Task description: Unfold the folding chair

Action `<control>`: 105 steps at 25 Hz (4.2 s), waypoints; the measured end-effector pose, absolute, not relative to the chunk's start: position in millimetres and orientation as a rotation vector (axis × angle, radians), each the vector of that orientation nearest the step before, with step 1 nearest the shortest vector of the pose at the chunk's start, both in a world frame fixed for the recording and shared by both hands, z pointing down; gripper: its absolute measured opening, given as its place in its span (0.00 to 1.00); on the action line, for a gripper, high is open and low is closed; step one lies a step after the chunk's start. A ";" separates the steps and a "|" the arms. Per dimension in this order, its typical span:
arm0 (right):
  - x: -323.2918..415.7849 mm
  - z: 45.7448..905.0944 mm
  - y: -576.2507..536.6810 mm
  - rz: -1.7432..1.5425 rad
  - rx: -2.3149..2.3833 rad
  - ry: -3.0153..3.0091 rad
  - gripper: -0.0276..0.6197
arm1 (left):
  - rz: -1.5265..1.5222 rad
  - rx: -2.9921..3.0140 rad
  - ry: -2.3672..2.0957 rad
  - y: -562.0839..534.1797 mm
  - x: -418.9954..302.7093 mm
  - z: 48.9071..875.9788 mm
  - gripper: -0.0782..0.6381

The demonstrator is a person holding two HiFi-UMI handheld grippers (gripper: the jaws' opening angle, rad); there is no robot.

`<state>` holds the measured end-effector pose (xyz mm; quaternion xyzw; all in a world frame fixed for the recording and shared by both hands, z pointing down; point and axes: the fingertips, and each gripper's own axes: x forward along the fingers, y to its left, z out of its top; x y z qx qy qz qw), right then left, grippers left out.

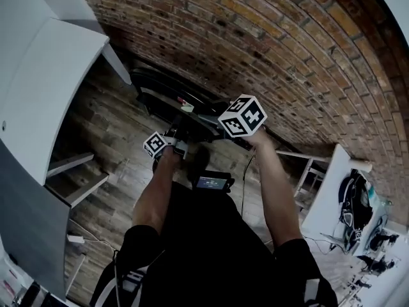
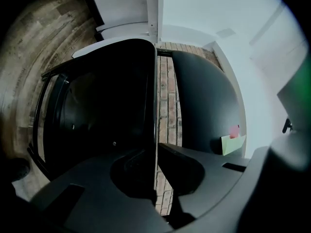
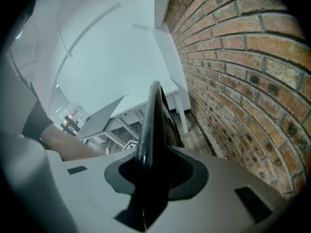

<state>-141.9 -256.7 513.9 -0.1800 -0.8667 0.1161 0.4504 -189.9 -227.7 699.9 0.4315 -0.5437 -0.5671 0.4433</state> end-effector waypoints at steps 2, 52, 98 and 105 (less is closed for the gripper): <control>-138.7 511.8 -243.9 0.265 -0.426 -2.156 0.21 | -1.426 1.074 -1.322 -218.6 -188.4 699.4 0.15; 33.8 511.9 -78.6 0.417 -0.027 -2.221 0.22 | -1.094 1.196 -1.136 -80.4 -20.0 705.8 0.16; 73.6 513.0 1.2 0.948 0.998 -2.121 0.22 | -0.353 1.523 -0.577 -43.9 36.5 703.6 0.16; 84.1 517.1 -7.1 1.004 1.015 -2.112 0.22 | -0.454 1.558 -0.561 -48.1 43.0 699.2 0.23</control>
